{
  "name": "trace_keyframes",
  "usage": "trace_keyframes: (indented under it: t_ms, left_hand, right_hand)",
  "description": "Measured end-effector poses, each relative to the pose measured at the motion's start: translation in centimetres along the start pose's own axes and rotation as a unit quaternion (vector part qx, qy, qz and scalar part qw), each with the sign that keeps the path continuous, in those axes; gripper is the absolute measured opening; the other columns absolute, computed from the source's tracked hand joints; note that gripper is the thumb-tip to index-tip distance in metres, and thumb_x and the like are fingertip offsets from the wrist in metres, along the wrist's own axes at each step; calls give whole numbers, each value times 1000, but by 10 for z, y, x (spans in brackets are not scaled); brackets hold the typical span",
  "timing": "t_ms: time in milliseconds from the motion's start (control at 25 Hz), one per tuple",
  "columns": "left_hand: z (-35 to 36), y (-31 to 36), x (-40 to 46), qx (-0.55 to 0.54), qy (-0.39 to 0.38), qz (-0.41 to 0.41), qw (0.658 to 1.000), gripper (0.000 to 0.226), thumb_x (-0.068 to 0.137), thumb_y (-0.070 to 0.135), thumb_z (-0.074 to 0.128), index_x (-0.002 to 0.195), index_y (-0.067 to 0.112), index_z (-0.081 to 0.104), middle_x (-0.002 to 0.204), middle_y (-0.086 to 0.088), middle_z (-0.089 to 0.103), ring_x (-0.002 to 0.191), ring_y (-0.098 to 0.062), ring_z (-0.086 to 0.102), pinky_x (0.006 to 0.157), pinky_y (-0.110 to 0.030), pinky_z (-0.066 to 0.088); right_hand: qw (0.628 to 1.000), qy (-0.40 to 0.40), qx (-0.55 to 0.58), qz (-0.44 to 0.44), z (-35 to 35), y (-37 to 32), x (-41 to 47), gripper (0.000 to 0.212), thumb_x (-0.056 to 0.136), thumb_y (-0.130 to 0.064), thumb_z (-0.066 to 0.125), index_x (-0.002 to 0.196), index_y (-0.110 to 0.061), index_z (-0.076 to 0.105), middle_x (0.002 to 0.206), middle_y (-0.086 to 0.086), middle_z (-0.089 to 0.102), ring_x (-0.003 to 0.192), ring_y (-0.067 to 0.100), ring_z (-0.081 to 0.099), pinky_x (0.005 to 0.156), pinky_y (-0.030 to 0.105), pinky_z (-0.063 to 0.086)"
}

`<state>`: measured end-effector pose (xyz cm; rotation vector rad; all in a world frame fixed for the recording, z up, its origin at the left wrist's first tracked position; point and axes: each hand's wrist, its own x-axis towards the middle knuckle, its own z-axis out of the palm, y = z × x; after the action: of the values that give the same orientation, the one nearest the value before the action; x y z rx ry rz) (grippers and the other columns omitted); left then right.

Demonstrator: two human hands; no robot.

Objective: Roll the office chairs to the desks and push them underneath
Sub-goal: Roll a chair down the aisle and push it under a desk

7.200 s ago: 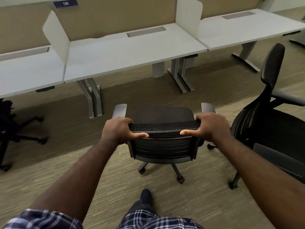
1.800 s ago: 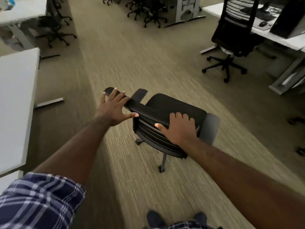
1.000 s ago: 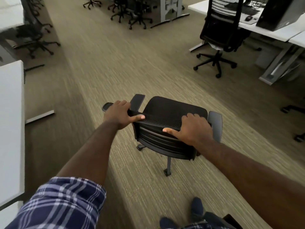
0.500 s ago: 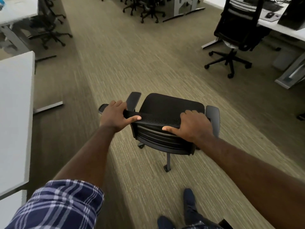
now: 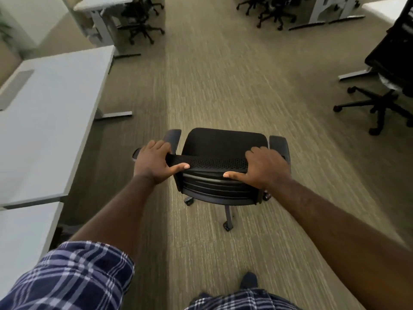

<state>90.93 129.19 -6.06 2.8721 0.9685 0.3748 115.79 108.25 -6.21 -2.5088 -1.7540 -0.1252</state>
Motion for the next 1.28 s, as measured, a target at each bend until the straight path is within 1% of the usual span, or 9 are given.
trace_keyframes:
  t_ms: [120, 240, 360, 600, 720, 840, 960, 1160, 1280]
  left_hand:
    - [-3, -3, -11, 11, 6, -39, 999, 73, 68, 97, 29, 81, 26, 44, 83, 6, 45, 79, -14, 39, 65, -33, 32]
    - [-6, -5, -20, 17, 4, -90, 996, 74, 66, 98, 32, 82, 27, 46, 84, 7, 45, 82, -13, 40, 64, -33, 35]
    - [-9, -9, -28, 25, 8, -131, 991, 74, 63, 99, 34, 84, 29, 45, 86, 9, 44, 84, -13, 41, 64, -33, 36]
    - [-14, -23, -38, 52, 27, -213, 975, 75, 60, 102, 28, 86, 32, 42, 88, 9, 44, 87, -15, 41, 64, -34, 38]
    - [-17, -36, -38, 67, 37, -247, 966, 78, 60, 102, 25, 86, 31, 43, 88, 8, 45, 86, -15, 41, 63, -33, 37]
    - [-19, -49, -32, 79, 48, -280, 956, 79, 59, 103, 22, 84, 31, 42, 86, 8, 44, 84, -15, 40, 61, -32, 33]
    - [-18, -60, -23, 89, 59, -310, 945, 78, 59, 104, 21, 81, 32, 42, 85, 9, 45, 83, -13, 39, 59, -31, 29]
    - [-14, -70, 7, 100, 74, -361, 924, 81, 60, 103, 19, 82, 30, 45, 86, 8, 48, 83, -12, 37, 59, -31, 27]
    - [-14, -79, 27, 107, 78, -394, 910, 83, 60, 103, 18, 85, 29, 47, 88, 8, 48, 83, -11, 37, 61, -31, 28]
  right_hand:
    - [999, -2, 10, -48, 3, 6, 23, 94, 62, -105, 14, 82, -21, 52, 78, -1, 45, 70, 18, 40, 62, 35, 34]
    - [995, 0, 27, -94, 5, 8, 49, 91, 60, -106, 18, 79, -22, 49, 77, -3, 43, 68, 18, 40, 60, 34, 34]
    - [989, -7, 38, -142, 6, 6, 76, 96, 59, -107, 18, 82, -21, 54, 79, -3, 44, 69, 18, 42, 60, 34, 36]
    - [975, 8, 33, -221, 8, -15, 131, 98, 60, -106, 18, 84, -20, 59, 78, -4, 49, 69, 16, 44, 58, 32, 34]
    - [966, 19, 34, -256, 11, -30, 159, 97, 62, -105, 19, 82, -20, 60, 76, -4, 48, 67, 15, 43, 57, 31, 32]
    - [957, 29, 38, -286, 17, -45, 192, 96, 61, -105, 20, 81, -20, 60, 76, -3, 51, 67, 15, 44, 56, 30, 32]
    - [946, 27, 48, -319, 23, -56, 228, 96, 61, -105, 20, 81, -20, 59, 77, -1, 55, 68, 18, 51, 55, 31, 35]
    - [934, 9, 60, -351, 28, -66, 293, 91, 59, -106, 24, 78, -23, 55, 75, -5, 48, 67, 17, 50, 54, 31, 42]
    - [926, 7, 60, -373, 28, -74, 332, 87, 57, -106, 22, 76, -25, 48, 75, -6, 44, 67, 16, 46, 54, 30, 37]
